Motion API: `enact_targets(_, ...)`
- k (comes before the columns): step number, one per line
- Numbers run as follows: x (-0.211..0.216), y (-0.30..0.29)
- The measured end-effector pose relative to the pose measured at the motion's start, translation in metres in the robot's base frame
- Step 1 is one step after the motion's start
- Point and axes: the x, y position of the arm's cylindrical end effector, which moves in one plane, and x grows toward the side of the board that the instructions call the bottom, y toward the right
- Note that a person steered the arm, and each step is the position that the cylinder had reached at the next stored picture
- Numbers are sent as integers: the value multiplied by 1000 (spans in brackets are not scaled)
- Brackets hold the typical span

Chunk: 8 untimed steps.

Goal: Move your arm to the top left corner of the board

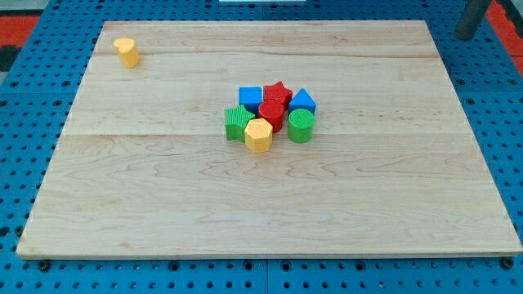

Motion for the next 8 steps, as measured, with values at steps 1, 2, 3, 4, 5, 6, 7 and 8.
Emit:
enact_targets(1,0,0)
enact_targets(2,-42,-37)
enact_targets(3,-44,-42)
enact_targets(4,-44,-93)
enact_targets(5,-44,-186)
enact_targets(6,-43,-295)
enact_targets(7,-44,-411)
enact_targets(8,-44,-515)
